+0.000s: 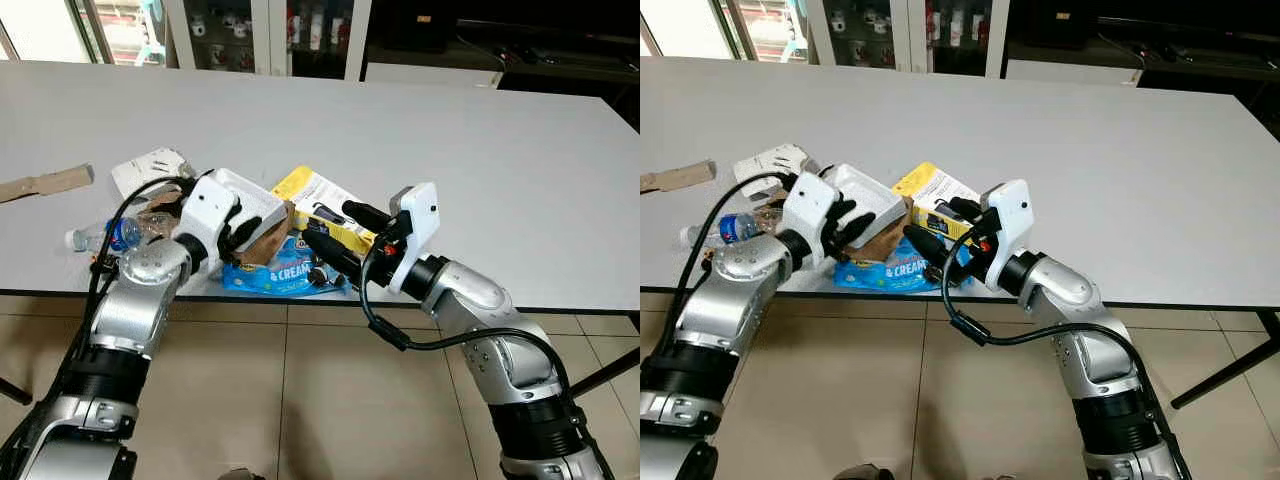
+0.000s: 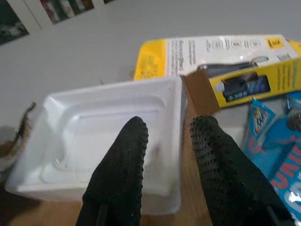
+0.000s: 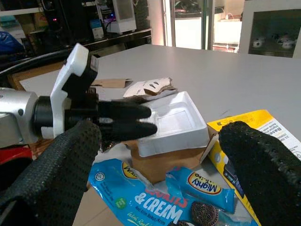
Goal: Picking trash to rubbish bin
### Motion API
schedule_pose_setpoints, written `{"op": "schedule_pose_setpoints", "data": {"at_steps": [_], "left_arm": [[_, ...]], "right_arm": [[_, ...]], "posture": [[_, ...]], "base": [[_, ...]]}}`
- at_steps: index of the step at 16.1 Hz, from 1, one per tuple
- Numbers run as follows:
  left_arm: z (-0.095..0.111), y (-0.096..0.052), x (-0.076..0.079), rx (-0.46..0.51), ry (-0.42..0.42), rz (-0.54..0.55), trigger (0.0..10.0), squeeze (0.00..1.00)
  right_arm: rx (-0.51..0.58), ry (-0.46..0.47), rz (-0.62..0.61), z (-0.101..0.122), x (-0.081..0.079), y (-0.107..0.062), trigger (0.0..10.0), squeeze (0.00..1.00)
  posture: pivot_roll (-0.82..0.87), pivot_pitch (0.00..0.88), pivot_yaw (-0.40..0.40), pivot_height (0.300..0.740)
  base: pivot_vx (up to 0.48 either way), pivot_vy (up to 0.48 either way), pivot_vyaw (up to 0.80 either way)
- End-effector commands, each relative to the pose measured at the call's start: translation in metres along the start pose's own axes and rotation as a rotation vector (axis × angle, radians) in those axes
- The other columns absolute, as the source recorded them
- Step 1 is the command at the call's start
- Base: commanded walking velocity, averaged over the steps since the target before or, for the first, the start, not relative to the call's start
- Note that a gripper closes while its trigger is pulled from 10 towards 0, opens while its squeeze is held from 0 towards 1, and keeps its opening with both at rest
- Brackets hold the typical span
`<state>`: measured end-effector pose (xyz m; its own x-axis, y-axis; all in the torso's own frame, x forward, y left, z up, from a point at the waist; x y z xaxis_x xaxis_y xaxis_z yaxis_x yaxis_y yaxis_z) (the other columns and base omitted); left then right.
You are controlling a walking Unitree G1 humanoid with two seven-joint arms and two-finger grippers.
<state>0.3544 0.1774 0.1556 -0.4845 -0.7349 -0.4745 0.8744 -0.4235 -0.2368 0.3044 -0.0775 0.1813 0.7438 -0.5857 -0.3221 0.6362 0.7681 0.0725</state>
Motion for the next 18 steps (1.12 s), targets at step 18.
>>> {"op": "schedule_pose_setpoints", "data": {"at_steps": [18], "left_arm": [[-0.012, 0.012, 0.006, -0.107, -0.014, 0.041, 10.0, 0.0]], "right_arm": [[-0.01, -0.003, 0.019, -0.003, -0.005, -0.003, 10.0, 0.0]], "posture": [[-0.03, 0.062, -0.044, 0.74]], "base": [[0.0, 0.0, 0.0]]}}
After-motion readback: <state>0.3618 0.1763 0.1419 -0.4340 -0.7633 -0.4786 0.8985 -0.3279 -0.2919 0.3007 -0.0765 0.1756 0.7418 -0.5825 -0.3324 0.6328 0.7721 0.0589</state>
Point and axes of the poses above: a point about 5 cm out from each wrist's last joint towards the gripper, its own y axis pointing out of the wrist towards the gripper, its own z axis along the axis of the wrist's last joint, x = y × z, the point moved 1 cm from there along y, pointing out of the wrist towards the gripper, and after that the axes turned 12 degrees about y, right-handed, at the moved point
